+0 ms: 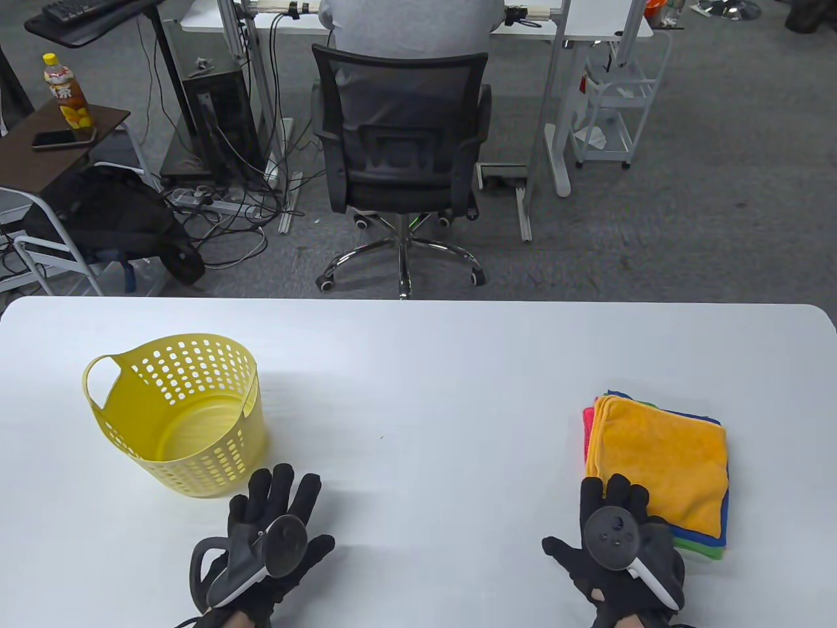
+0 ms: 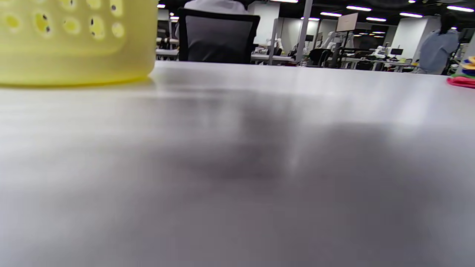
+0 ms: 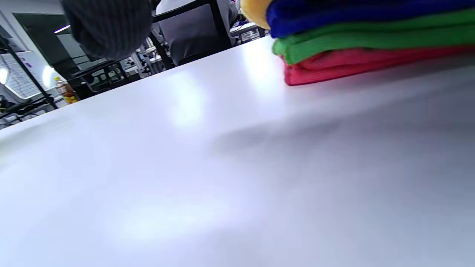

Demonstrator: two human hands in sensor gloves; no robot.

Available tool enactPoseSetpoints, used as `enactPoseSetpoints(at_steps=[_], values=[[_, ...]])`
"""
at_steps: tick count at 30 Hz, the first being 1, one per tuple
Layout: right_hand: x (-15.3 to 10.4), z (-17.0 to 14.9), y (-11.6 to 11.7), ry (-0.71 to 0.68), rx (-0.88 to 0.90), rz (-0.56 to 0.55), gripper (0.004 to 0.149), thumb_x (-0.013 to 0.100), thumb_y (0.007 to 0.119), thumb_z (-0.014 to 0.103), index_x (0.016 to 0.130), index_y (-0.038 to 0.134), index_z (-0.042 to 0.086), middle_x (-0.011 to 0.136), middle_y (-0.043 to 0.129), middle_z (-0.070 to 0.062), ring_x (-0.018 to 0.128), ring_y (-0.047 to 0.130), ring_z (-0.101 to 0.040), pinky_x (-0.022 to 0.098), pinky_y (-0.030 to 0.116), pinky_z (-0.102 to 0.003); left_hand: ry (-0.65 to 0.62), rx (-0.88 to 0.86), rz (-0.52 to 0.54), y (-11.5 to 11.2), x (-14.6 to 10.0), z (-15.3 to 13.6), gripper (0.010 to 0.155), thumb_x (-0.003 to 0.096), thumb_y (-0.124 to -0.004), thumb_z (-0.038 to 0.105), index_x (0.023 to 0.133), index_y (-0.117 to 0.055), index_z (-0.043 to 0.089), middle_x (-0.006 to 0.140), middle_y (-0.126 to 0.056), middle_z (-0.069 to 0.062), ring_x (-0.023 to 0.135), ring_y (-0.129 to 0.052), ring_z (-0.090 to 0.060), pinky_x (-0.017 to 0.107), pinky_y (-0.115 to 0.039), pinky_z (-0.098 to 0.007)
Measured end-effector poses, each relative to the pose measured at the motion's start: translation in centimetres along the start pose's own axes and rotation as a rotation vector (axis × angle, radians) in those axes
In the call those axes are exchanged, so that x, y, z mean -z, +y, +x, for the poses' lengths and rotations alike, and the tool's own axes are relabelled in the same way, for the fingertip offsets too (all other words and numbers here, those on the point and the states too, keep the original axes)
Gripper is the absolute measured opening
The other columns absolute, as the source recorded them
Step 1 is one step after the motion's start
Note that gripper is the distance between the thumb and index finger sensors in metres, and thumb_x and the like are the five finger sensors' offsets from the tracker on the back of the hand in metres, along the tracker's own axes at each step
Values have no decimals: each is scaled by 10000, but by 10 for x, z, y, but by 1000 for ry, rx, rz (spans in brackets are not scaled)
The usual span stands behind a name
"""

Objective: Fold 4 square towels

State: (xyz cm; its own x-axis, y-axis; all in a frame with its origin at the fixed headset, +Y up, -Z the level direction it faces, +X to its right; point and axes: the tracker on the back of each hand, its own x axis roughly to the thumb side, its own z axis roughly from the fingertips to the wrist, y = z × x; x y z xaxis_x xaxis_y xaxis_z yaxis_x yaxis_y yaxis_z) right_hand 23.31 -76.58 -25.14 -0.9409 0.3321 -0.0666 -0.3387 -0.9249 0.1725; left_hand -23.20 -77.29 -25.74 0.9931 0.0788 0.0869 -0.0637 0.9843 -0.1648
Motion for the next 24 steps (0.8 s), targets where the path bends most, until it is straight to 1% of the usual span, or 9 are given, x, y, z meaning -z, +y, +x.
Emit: enactPoseSetpoints(at_steps=[2, 4, 8, 11, 13, 18, 21, 24], values=[[1, 0, 1, 1, 9, 20, 1020, 490, 778, 541, 1128, 125, 83, 1094, -76, -347, 915, -84, -566, 565, 49, -767, 4, -23, 3, 0, 1, -4, 873, 448, -565, 761, 1164, -181, 442, 1270, -128, -17, 1207, -206, -387, 881, -347, -618], [2, 2, 2, -4, 3, 12, 1021, 489, 780, 540, 1129, 129, 84, 1092, -79, -348, 911, -90, -565, 563, 46, -767, 3, -36, 7, 2, 0, -7, 871, 450, -567, 759, 1166, -186, 440, 1270, -135, -18, 1207, -212, -388, 880, -347, -618], [3, 3, 8, -11, -7, 42, 1023, 488, 778, 542, 1128, 122, 86, 1084, -95, -346, 903, -107, -562, 555, 37, -768, -6, -57, 6, 5, 1, -8, 868, 452, -568, 758, 1166, -188, 444, 1271, -135, -16, 1209, -208, -383, 882, -343, -617], [4, 3, 11, -7, -14, 44, 1027, 487, 777, 544, 1125, 115, 87, 1073, -114, -343, 893, -122, -559, 548, 30, -769, -15, -71, 4, 5, 1, -8, 867, 454, -570, 756, 1167, -189, 441, 1271, -137, -21, 1209, -210, -385, 882, -344, -617], [4, 4, 13, -8, -20, 42, 1033, 485, 778, 545, 1122, 106, 87, 1067, -123, -344, 886, -130, -559, 543, 26, -770, -18, -79, 20, 8, -1, -8, 866, 454, -573, 752, 1167, -197, 436, 1271, -145, -24, 1207, -218, -388, 879, -351, -617], [4, 4, 14, -20, -13, 38, 1038, 483, 776, 549, 1120, 100, 86, 1060, -134, -344, 881, -137, -558, 539, 23, -770, -21, -97, 63, 14, -6, -10, 864, 454, -580, 745, 1168, -212, 428, 1269, -161, -35, 1202, -233, -396, 874, -360, -618], [4, 3, 13, -27, 4, 47, 1036, 485, 772, 550, 1119, 99, 83, 1058, -135, -345, 878, -138, -559, 536, 25, -770, -17, -105, 66, 15, -6, -11, 864, 456, -579, 744, 1169, -212, 425, 1269, -163, -39, 1200, -239, -401, 873, -361, -619], [2, 2, 12, -39, 26, 58, 1037, 485, 771, 550, 1120, 100, 79, 1055, -137, -347, 877, -139, -558, 534, 23, -771, -10, -113, 46, 12, -3, -12, 863, 456, -579, 744, 1169, -212, 425, 1269, -161, -41, 1200, -238, -401, 873, -361, -618]])
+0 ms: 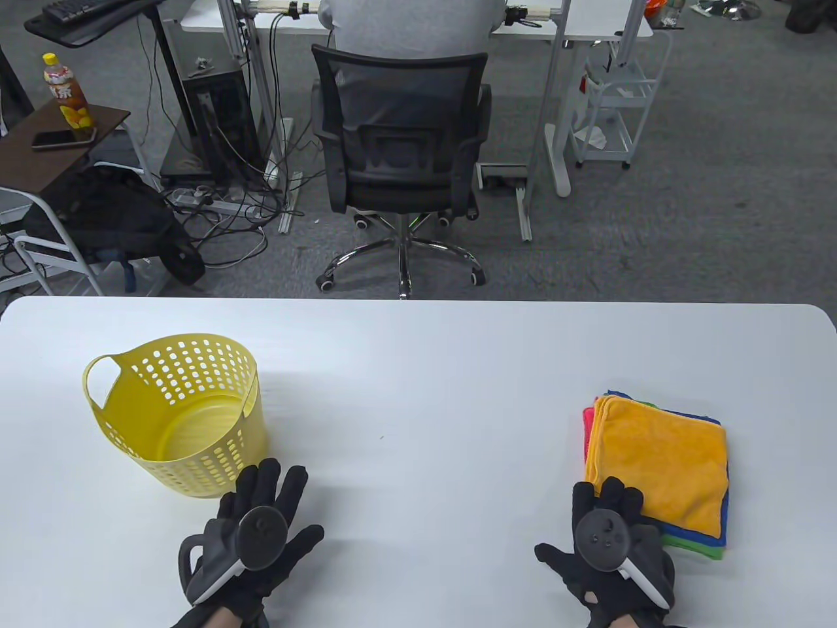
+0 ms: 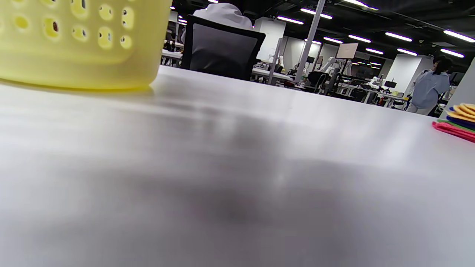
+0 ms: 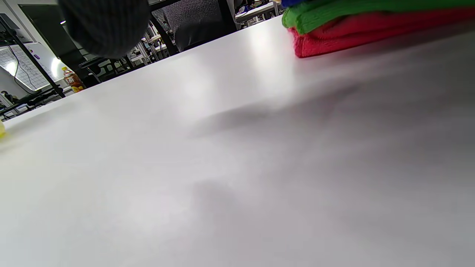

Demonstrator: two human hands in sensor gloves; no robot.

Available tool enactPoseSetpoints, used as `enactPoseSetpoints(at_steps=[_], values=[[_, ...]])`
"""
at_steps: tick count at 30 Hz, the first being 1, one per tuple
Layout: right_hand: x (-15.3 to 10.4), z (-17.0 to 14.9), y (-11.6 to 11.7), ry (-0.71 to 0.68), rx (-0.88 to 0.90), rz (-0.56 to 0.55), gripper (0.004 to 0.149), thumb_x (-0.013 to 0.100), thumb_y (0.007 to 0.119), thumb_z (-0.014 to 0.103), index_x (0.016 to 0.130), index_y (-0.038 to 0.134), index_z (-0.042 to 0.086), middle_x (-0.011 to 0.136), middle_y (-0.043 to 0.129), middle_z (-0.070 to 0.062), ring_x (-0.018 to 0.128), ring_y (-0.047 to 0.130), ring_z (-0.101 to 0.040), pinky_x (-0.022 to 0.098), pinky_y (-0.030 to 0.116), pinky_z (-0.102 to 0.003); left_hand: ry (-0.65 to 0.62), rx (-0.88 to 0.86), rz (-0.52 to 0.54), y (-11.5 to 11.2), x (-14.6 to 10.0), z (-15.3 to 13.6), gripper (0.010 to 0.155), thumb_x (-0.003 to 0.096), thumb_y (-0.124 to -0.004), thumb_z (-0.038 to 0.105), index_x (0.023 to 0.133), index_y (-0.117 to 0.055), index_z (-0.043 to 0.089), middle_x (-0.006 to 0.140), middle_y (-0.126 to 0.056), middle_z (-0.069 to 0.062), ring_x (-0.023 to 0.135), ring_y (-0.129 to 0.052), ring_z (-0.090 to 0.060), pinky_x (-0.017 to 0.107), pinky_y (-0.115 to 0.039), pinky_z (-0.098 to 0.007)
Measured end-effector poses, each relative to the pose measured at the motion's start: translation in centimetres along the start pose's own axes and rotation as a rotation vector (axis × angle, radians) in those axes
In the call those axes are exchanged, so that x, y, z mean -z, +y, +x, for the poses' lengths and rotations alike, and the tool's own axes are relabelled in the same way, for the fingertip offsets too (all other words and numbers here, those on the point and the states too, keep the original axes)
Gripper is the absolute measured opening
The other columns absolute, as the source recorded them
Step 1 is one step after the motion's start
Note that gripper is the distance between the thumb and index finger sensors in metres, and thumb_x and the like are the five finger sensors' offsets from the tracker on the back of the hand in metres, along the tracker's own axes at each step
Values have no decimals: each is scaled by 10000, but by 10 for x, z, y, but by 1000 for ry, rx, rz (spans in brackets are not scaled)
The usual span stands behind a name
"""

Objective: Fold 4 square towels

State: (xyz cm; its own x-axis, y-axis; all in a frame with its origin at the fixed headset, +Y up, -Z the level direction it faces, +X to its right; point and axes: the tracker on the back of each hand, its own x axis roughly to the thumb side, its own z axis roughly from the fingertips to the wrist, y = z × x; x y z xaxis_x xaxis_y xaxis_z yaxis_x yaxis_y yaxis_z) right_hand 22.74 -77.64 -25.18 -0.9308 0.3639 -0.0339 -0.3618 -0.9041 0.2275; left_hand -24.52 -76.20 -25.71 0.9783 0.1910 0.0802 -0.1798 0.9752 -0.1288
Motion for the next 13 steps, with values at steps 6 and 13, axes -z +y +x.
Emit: enactPoseSetpoints(at_steps=[6, 13], values=[[-4, -3, -7, -15, 58, -12, 1033, 488, 769, 548, 1120, 105, 71, 1054, -137, -350, 873, -139, -563, 530, 24, -772, 16, -10, -24, -5, 4, -1, 861, 458, -571, 750, 1170, -208, 428, 1271, -169, -31, 1208, -257, -389, 877, -372, -614], [-6, -1, -9, -22, 70, -18, 1036, 490, 769, 548, 1120, 104, 66, 1053, -136, -354, 873, -137, -566, 530, 27, -773, 1, 2, -46, -9, 3, 3, 862, 461, -570, 749, 1171, -206, 424, 1270, -173, -36, 1205, -266, -396, 876, -377, -613]])
